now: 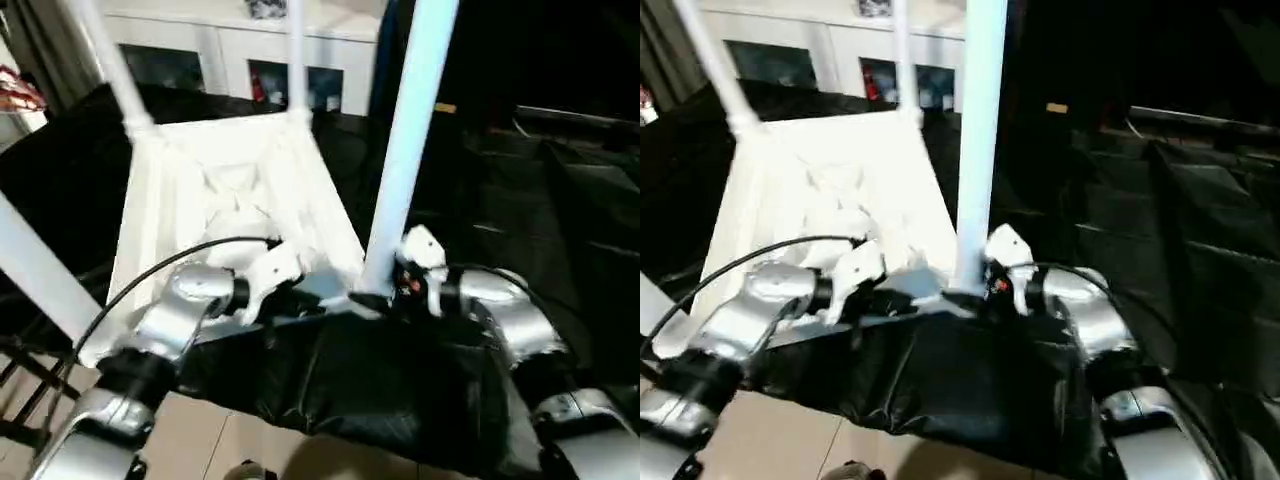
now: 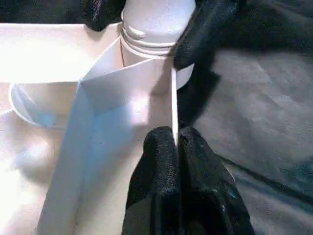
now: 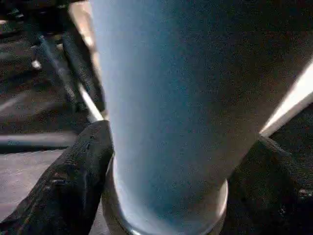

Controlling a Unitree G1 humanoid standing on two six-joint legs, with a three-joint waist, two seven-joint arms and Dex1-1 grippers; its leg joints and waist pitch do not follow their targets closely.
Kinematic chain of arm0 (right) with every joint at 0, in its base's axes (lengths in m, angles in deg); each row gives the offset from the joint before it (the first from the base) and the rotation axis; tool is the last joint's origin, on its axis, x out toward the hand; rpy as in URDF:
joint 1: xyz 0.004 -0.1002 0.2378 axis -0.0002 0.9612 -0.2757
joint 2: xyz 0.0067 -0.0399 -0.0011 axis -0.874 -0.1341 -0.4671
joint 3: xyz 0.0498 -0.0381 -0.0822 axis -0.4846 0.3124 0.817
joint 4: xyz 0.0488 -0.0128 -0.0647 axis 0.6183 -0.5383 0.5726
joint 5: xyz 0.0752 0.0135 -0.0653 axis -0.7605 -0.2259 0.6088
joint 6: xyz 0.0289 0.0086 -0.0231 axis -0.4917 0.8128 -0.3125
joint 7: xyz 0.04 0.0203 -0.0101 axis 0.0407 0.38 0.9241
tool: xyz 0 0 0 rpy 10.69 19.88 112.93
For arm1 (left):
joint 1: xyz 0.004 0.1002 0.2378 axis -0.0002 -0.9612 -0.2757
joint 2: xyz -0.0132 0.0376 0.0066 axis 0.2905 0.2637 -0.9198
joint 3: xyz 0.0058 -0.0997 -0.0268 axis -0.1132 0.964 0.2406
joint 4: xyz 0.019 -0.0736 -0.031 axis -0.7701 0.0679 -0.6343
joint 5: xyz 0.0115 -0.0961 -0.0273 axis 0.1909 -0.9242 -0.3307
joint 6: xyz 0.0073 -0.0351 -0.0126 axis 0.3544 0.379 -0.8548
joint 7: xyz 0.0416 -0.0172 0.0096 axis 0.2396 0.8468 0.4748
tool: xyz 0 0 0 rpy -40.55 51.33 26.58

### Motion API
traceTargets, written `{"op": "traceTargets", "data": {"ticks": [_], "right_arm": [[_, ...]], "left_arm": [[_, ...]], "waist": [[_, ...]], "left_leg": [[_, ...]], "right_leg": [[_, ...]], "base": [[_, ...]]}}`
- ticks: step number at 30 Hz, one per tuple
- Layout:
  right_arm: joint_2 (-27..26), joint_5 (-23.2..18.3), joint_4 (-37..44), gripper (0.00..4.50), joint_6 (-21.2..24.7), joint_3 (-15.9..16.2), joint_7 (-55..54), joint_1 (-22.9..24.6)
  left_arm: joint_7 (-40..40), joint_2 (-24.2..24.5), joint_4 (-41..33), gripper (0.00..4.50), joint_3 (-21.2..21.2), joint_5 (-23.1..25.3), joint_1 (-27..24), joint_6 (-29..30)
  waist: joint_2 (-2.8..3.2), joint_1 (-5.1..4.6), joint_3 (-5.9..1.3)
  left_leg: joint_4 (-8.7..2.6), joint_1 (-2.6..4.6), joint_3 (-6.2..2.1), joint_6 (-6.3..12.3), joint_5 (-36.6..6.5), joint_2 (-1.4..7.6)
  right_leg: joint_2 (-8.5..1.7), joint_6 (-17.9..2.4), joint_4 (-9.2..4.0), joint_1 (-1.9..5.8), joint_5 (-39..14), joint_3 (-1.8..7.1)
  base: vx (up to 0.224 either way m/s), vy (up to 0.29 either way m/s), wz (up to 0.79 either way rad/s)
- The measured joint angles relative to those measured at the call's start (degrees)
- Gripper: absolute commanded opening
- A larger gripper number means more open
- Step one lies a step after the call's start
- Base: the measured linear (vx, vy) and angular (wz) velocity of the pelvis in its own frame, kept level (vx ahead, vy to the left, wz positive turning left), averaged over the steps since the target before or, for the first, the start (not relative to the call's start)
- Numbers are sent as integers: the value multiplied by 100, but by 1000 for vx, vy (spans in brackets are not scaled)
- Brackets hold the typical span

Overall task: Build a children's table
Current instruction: Rotate leg to tighten

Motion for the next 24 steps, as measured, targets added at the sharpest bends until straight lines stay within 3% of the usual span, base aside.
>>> {"op": "traceTargets", "data": {"ticks": [13,18,24], "right_arm": [[62,-90,406,274,164,105,459,194],[43,-99,484,268,227,105,396,255],[-547,-4,277,266,304,-256,-1085,361]], "left_arm": [[-281,210,-350,0,-17,-126,-173,183],[-267,219,-392,0,-25,-127,-202,213],[565,-104,-129,0,15,143,-46,247]], "waist": [[-10,6,6],[-19,8,4],[-106,-29,-3]], "left_leg": [[0,-1,0,0,0,0],[0,0,0,0,0,1],[0,22,-1,-2,0,1]], "right_leg": [[0,0,-1,0,-2,0],[0,1,1,0,-3,0],[0,1,9,8,-3,3]], "base": [[0,0,0],[0,0,0],[0,0,0]]}}
